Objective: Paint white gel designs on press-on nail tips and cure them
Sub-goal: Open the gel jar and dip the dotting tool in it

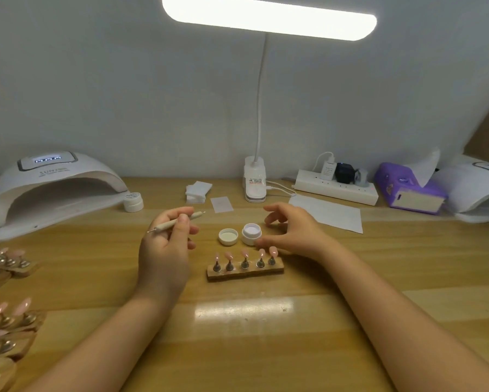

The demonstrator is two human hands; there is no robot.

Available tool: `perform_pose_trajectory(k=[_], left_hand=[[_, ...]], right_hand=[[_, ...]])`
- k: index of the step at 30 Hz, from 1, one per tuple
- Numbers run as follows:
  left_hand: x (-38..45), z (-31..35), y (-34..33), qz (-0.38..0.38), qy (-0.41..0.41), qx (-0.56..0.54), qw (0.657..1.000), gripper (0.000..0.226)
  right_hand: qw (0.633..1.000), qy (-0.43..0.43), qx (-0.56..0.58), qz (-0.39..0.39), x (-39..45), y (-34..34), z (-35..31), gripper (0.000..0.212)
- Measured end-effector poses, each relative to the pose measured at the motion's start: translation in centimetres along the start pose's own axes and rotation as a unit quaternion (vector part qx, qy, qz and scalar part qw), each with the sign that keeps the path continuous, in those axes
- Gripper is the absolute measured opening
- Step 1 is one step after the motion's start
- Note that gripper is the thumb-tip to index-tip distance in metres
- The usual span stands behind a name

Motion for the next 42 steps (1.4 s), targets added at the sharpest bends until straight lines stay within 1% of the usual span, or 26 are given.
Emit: perform_pose_trajectory(k=[4,8,10,12,15,18,21,25,28,32,35,38,42], left_hand=[[-0.1,-0.1,-0.4,-0.01,-0.005,0.001,1.0,0.021],[-0.2,0.3,-0.4,-0.02,-0.017,0.004,1.0,0.021],[-0.3,0.9,-0.4,-0.025,-0.031,0.01,0.999,0.02],[-0.2,1.8,-0.3,-0.024,-0.041,0.005,0.999,0.016],[0.1,4.2,-0.1,-0.027,-0.065,-0.009,0.997,0.008],[0.0,7.7,0.1,-0.049,-0.121,-0.003,0.991,0.015],[-0.3,10.5,0.2,-0.062,-0.154,0.017,0.986,0.017],[-0.4,12.4,0.8,-0.065,-0.176,0.082,0.979,0.017],[-0.5,13.3,1.3,-0.05,-0.197,0.126,0.971,0.015],[-0.5,13.8,1.7,-0.018,-0.208,0.167,0.964,0.025],[-0.4,13.9,1.9,-0.006,-0.212,0.183,0.96,0.018],[-0.6,14.1,1.7,-0.014,-0.221,0.195,0.955,0.01],[-0.7,14.2,1.6,-0.018,-0.231,0.217,0.948,0.007]], right_hand=[[0.999,0.026,0.029,-0.017,0.3,-0.8,-0.2,0.091],[0.995,0.029,0.092,-0.012,0.3,-1.2,0.0,0.091],[0.994,0.038,0.102,-0.004,0.2,-1.3,-0.3,0.091],[0.994,0.045,0.101,0.018,0.0,-0.9,-0.6,0.09],[0.989,0.072,0.104,0.081,-0.7,0.8,-1.5,0.086],[0.979,0.118,0.102,0.135,-1.8,2.8,-3.6,0.081],[0.97,0.166,0.08,0.158,-3.1,4.1,-6.7,0.08],[0.963,0.223,0.064,0.139,-4.8,4.3,-10.6,0.085],[0.957,0.251,0.055,0.133,-5.8,4.1,-12.5,0.086],[0.953,0.266,0.034,0.14,-6.4,4.2,-13.6,0.087],[0.953,0.269,0.022,0.14,-6.6,4.1,-14.0,0.09],[0.951,0.274,0.019,0.143,-6.8,4.1,-14.2,0.091],[0.95,0.278,0.016,0.145,-6.9,4.0,-14.5,0.09]])
Point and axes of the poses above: each hand's wrist, its own x-axis towards the middle knuckle, its own y-axis out of the back of the hand, z = x × y, the point moved 6 cm from there along x, towards the middle knuckle, and after that the axes turned 6 degrees about x, right-handed, at the moved point
